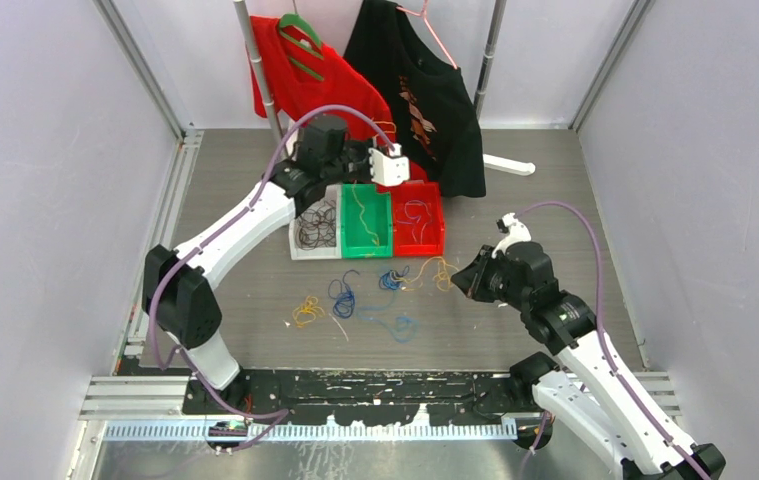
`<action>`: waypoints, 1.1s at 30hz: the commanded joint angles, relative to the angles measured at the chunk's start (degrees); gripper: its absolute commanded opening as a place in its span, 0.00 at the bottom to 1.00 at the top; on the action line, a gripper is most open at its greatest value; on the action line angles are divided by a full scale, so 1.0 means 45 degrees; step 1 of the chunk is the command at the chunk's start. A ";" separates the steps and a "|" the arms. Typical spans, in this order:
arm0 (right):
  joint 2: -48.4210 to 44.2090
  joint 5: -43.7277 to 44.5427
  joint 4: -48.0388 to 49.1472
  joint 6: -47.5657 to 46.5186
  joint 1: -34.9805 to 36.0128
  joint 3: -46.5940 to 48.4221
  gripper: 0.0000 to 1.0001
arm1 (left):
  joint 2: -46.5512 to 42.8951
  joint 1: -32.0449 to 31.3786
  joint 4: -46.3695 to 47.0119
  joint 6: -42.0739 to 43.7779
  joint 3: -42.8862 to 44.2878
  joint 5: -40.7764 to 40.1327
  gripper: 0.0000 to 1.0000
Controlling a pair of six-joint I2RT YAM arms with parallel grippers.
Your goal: Untangle the cables
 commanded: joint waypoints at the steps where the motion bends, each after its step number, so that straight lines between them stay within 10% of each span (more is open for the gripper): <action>1: 0.0282 -0.0319 0.0959 -0.0035 0.0048 0.0036 0.01 | 0.0078 0.0354 0.1629 0.0350 0.1665 0.0670 0.00; 20: 0.0296 -0.0287 0.0829 -0.0017 0.0048 0.0193 0.01 | -0.0365 -0.0044 -0.1084 -0.2480 -0.1426 0.0630 0.00; 33: 0.0114 -0.0226 0.0751 -0.0026 0.0048 0.0105 0.01 | 0.1708 -0.0238 -0.3019 -0.7614 0.1013 0.1773 0.00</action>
